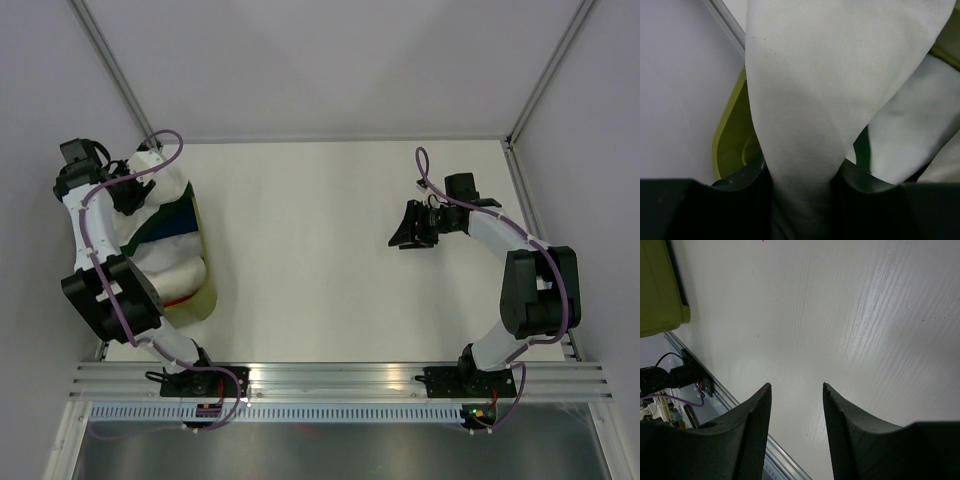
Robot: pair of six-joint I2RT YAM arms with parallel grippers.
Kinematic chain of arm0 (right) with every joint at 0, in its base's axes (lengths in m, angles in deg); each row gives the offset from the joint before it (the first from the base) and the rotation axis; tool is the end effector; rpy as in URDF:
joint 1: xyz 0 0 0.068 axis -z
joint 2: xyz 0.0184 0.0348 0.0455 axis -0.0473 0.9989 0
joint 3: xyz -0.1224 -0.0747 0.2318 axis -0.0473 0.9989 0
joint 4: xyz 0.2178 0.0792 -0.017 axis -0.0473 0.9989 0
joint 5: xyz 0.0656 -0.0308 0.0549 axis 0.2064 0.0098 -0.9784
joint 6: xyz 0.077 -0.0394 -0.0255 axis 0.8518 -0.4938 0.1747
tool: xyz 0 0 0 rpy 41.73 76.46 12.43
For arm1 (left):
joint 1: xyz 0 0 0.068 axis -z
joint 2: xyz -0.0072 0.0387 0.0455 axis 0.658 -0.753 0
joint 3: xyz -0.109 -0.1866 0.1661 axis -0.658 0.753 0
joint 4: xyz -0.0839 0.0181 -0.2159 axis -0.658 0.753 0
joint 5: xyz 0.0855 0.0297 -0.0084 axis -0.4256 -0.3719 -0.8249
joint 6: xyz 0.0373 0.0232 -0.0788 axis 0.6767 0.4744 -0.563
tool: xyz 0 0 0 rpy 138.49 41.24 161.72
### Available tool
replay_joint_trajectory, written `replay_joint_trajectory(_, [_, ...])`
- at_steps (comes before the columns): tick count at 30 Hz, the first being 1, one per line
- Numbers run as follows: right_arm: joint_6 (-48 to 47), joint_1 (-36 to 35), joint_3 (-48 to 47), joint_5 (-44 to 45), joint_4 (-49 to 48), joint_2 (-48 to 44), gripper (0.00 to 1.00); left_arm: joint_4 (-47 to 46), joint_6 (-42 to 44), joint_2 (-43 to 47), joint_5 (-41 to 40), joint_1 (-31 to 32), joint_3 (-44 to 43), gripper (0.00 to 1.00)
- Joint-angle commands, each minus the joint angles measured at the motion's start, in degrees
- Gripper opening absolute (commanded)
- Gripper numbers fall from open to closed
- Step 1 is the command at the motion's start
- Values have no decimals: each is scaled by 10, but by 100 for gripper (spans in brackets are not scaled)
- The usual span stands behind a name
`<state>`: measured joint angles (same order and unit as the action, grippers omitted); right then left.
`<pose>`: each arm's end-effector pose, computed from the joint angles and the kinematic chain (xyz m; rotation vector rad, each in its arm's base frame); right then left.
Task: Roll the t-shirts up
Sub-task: Place the rolled tshirt into the container
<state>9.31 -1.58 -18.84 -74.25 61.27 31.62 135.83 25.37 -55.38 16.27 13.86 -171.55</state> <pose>0.3042 0.0769 0.1929 -0.0718 2.5804 1.0668 0.3193 0.1318 0.3049 0.9465 2.2516 0.2590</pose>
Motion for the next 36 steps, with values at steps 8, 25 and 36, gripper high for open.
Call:
replay_joint_trajectory(8, [7, 2, 18, -3, -12, -24, 51, -54, 170, 27, 28, -14, 87, 2])
replay_joint_trajectory(25, [5, 2, 40, 5, -13, -29, 52, 171, 344, -64, 75, -77, 103, 15])
replay_joint_trajectory(36, [5, 2, 28, 2, -12, -15, 52, 130, 305, -64, 68, -79, 105, 68])
